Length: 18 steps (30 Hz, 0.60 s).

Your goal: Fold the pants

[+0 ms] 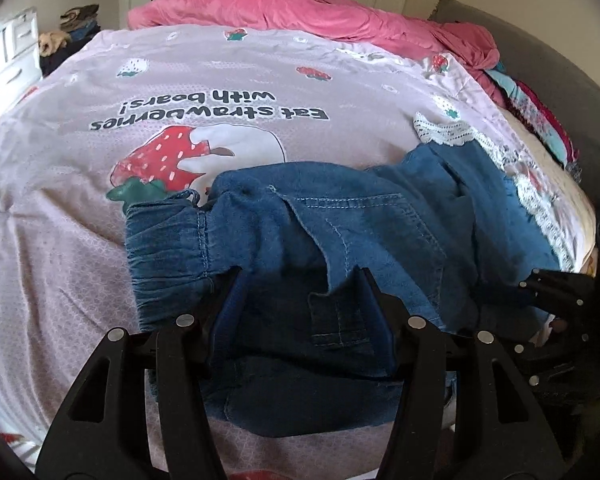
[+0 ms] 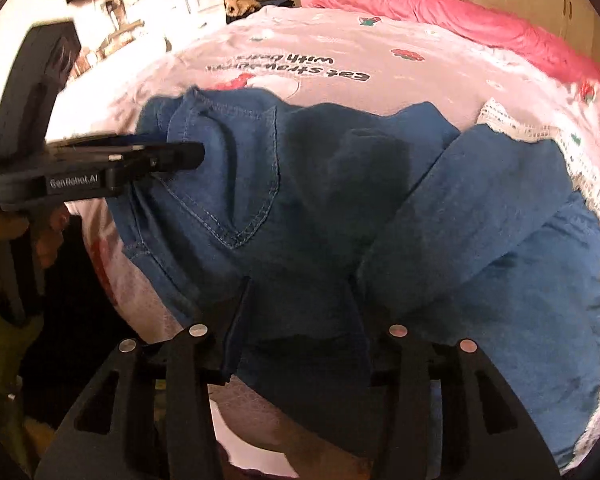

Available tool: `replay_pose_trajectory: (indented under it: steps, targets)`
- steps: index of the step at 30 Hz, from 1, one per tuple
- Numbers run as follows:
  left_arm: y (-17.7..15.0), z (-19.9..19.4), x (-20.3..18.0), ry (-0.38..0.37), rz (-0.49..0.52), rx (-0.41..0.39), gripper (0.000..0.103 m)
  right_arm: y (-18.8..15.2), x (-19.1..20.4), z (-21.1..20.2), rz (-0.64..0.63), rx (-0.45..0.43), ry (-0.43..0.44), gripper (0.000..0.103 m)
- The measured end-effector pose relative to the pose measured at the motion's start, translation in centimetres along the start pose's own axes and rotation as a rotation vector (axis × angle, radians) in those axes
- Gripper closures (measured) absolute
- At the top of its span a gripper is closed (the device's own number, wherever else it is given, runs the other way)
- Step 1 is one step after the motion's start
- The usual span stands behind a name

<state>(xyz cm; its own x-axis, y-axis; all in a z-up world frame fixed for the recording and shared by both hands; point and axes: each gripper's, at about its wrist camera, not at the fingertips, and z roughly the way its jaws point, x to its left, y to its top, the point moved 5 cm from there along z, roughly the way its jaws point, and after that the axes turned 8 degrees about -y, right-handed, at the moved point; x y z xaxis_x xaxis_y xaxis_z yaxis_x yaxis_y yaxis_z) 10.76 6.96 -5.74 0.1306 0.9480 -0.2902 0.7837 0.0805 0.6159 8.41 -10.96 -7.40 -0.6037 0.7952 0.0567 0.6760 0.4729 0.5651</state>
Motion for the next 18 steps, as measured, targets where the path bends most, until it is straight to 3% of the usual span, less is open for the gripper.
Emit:
replay_pose_trajectory:
  steps: [4,6,12,14,18]
  targets:
    - [0.2,-1.2,-0.2,-0.011,-0.024,-0.02,0.055,0.7,-0.7,-2.2,0.044,-0.042,0.042,0.057]
    - [0.6,-2.7,-0.9,-0.016,-0.025,-0.053,0.051,0.9,-2.1,-3.8,0.077,-0.079,0.018,0.051]
    - [1.3,-6.3,-3.2,-0.031,-0.004,-0.127,0.045,1.0,-7.5,-7.1,0.189,-0.151,-0.065,0.049]
    - [1.8,-6.8,-4.4,-0.052,0.018,-0.136,0.042,1.4,-9.4,-7.2,0.231,-0.162,-0.095,0.039]
    - [2.4,-6.5,-7.3,-0.123,0.063,-0.122,0.04,1.2,-12.3,-8.2,0.29,-0.18,-0.137,0.039]
